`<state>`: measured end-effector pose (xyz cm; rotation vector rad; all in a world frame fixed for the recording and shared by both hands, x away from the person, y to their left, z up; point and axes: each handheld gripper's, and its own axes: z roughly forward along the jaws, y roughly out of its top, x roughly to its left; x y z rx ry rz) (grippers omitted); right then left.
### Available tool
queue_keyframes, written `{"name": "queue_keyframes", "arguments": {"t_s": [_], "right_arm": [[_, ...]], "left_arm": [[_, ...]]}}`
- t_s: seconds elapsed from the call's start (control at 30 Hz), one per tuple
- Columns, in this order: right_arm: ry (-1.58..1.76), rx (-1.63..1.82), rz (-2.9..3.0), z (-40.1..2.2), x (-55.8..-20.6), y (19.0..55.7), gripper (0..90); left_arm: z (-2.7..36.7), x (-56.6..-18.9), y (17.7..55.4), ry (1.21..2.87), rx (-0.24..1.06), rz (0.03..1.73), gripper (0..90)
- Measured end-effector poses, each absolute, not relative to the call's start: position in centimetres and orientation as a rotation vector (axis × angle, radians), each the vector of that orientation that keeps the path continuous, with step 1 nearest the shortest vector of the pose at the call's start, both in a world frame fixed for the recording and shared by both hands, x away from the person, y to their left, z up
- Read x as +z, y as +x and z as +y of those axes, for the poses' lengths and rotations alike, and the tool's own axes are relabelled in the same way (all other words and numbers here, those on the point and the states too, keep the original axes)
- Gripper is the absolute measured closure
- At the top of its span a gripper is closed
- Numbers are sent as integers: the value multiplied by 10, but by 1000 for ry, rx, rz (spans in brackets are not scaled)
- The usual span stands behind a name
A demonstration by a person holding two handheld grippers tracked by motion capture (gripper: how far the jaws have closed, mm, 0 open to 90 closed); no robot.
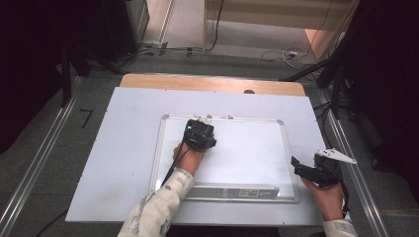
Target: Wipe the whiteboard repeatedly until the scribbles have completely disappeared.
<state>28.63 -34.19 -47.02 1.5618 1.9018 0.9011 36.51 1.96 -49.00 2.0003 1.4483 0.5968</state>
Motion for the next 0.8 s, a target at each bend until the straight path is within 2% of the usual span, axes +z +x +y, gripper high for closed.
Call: {"name": "queue_keyframes", "arguments": {"t_s": [0.4, 0.57, 0.8], "right_arm": [[1562, 907, 1903, -342, -470, 286, 118], [1561, 911, 1903, -343, -470, 287, 119], [1560, 909, 1905, -342, -470, 287, 119]], "left_arm": [[-44, -490, 343, 2105, 530, 1261, 400], [-43, -486, 340, 2094, 486, 1258, 401], [-24, -459, 335, 1984, 502, 1254, 401]]}}
